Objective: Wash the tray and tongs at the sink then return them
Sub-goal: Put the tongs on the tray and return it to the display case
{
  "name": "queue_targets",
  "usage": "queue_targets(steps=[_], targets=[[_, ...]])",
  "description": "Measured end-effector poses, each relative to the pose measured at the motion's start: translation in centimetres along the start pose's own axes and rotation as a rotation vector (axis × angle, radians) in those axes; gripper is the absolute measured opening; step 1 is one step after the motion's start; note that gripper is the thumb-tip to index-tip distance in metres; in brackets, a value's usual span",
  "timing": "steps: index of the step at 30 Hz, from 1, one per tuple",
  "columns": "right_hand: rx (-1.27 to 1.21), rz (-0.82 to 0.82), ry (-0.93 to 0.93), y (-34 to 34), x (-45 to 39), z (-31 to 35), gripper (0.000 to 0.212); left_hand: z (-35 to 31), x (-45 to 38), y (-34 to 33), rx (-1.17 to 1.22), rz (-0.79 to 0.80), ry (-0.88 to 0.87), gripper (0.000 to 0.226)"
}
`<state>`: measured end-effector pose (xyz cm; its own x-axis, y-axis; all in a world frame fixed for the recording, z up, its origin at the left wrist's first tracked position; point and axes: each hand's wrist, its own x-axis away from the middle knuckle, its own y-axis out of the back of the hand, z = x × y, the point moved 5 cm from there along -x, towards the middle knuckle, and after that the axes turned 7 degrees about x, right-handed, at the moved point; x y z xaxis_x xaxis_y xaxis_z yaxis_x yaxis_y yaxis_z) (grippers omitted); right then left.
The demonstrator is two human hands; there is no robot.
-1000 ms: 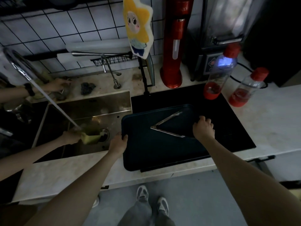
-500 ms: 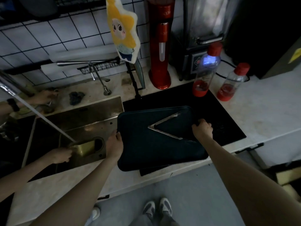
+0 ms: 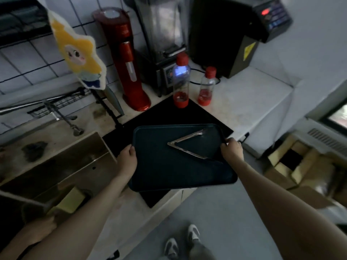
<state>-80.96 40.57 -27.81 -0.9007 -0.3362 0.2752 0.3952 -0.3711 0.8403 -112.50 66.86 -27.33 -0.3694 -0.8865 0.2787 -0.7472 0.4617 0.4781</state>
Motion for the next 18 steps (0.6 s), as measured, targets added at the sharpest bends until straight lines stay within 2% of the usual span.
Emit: queue_targets(steps=[4, 13, 16, 18], targets=[[-0.007, -0.081, -0.085, 3.5, 0.8, -4.6, 0.033, -4.9, 1.7, -3.9, 0.009, 0.121, -0.052, 0.047], [-0.077, -0.255, -0.317, 12.3, 2.6, -17.2, 0.033, -13.2, 4.5, -16.8, -0.048, 0.339, -0.205, 0.04], [-0.092, -0.303, -0.36, 14.8, 2.8, -21.1, 0.033, -15.5, 5.7, -21.1, -0.075, 0.416, -0.252, 0.023], [-0.119, -0.334, -0.402, 16.6, 2.6, -24.3, 0.033, -17.2, 6.6, -24.6, -0.099, 0.459, -0.295, 0.029]])
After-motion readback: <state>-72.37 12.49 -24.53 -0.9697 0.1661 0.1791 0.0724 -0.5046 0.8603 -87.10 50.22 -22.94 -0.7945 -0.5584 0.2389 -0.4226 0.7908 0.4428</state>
